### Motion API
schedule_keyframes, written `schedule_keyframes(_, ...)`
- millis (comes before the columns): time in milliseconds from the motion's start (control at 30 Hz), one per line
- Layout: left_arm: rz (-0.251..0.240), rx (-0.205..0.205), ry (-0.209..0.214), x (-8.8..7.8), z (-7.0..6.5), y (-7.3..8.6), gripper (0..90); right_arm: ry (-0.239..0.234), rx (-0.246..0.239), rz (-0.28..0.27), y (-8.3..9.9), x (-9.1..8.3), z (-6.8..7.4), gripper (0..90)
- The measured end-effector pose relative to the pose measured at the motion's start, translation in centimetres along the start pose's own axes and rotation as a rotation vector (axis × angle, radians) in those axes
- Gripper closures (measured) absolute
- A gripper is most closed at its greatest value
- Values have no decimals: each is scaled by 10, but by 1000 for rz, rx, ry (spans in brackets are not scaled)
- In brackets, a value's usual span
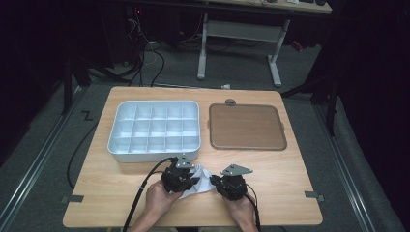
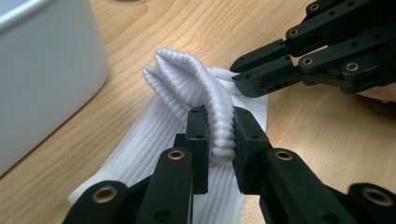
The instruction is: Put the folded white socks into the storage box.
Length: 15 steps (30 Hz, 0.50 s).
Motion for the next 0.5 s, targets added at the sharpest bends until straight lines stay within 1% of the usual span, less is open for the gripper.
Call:
schedule_keyframes(100, 15, 8, -5, 5, -1, 5, 781, -1, 6, -1, 0, 0, -1, 834)
schedule_keyframes(133, 22, 23, -5, 6, -1, 7, 781, 0, 6, -3, 0, 1, -1, 834)
schedule_keyframes(233, 31, 26, -9, 10, -2, 11, 782, 4, 1, -2, 0, 2, -1, 834)
schedule_keyframes(300, 32, 35, -13, 13, -2, 13, 783, 4, 1, -2, 0, 2, -1, 834)
schedule_keyframes(467, 36, 16, -9, 16, -1, 14, 771, 5, 4, 1, 1, 2, -1, 828)
schedule_keyframes(500, 34, 4, -5, 16, 0, 14, 768, 6, 3, 0, 0, 2, -2, 824)
Point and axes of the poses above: each handheld gripper's, and its own axes: x roughly forward along the jaws, y roughly out of its underside, z roughly to its left, the point moved 10 cm from there along x, roughly forward along the jaws, and after that the axes turned 14 degrees about -y, right-handed, at the moved point
